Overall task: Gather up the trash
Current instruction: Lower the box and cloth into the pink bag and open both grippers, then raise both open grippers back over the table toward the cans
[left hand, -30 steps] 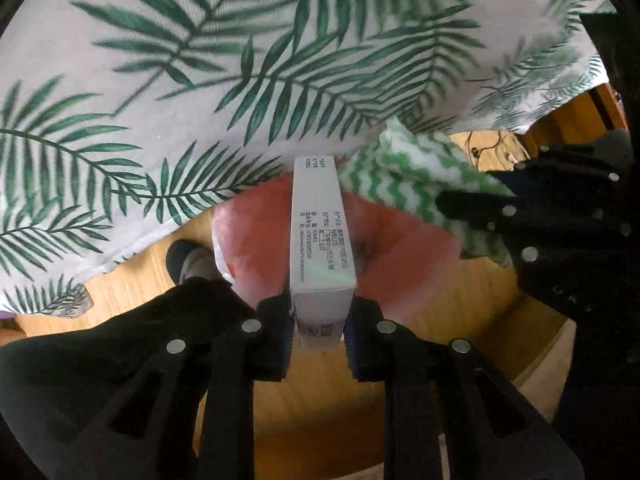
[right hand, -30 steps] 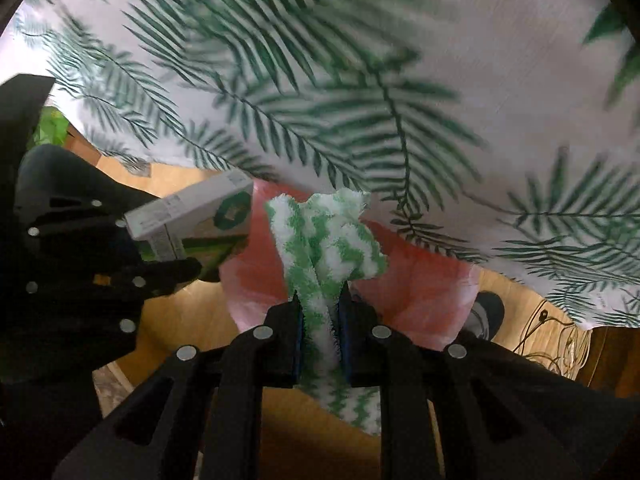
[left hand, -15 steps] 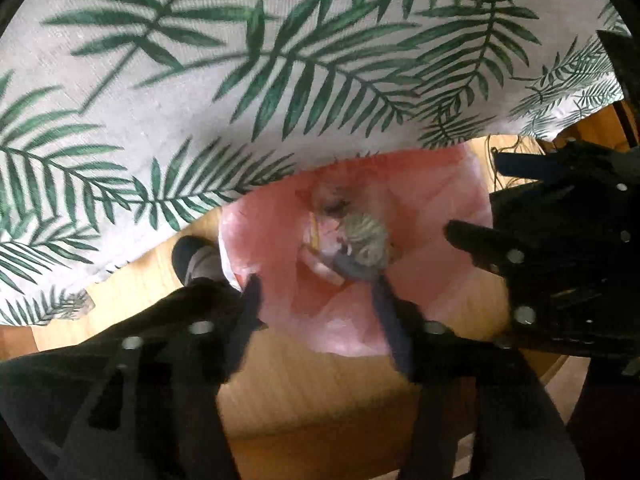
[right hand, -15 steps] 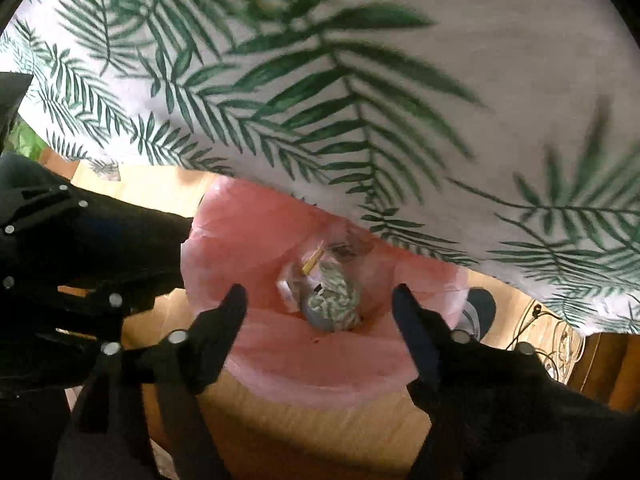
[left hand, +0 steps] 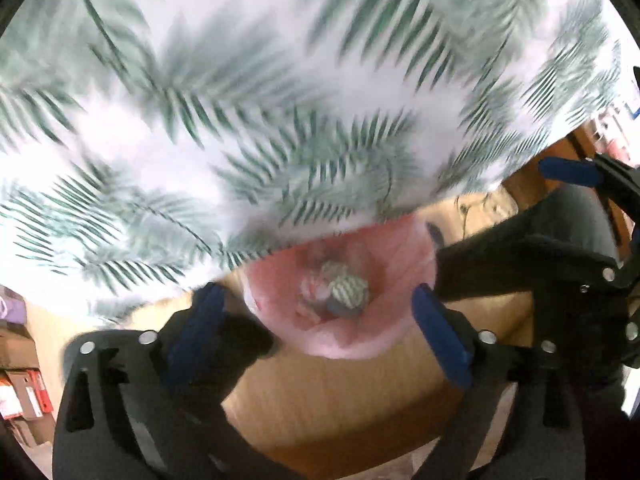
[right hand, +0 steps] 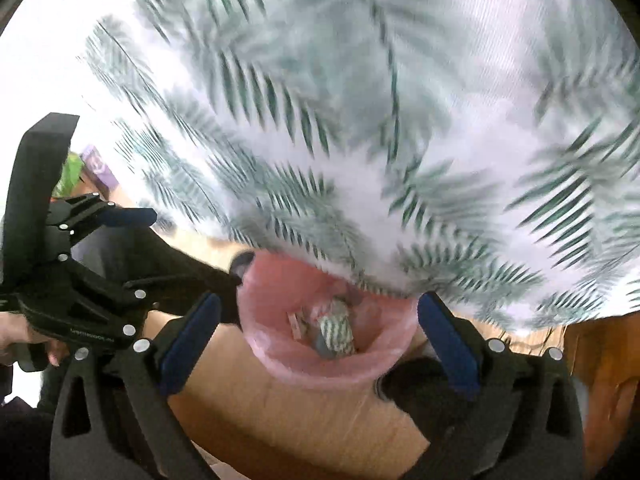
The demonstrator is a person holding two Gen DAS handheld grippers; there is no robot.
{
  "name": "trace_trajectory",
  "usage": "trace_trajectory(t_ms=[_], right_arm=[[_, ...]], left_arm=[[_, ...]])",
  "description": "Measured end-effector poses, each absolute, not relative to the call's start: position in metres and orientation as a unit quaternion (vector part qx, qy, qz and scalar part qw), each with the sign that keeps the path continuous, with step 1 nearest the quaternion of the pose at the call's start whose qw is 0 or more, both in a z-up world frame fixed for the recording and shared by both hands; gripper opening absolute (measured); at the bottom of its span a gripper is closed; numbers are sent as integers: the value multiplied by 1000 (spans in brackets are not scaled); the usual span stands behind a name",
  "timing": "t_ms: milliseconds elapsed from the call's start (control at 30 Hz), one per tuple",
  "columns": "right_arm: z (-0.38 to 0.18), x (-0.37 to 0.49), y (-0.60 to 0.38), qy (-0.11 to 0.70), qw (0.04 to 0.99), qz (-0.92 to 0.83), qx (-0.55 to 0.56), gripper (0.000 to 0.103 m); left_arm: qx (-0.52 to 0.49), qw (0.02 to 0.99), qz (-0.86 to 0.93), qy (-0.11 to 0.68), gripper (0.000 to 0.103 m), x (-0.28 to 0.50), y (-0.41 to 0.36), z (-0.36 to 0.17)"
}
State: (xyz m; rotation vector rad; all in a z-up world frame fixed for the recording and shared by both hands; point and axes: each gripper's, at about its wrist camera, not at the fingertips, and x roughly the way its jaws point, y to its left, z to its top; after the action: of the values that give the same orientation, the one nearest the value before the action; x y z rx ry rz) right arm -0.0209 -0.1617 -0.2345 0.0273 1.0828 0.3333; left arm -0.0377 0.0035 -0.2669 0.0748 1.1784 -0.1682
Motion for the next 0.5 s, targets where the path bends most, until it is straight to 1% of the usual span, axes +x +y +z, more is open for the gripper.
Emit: trace_trajectory(t_ms=[267,500], right_arm=[[-128,-24,-174,440,888,137,-7,98],[-77,-11,-189,425,899,102,29,98]], left_arm=[[46,875,-66,477,97,-53,5,-156],[48,904,-37,424,97,-50,12,-81]])
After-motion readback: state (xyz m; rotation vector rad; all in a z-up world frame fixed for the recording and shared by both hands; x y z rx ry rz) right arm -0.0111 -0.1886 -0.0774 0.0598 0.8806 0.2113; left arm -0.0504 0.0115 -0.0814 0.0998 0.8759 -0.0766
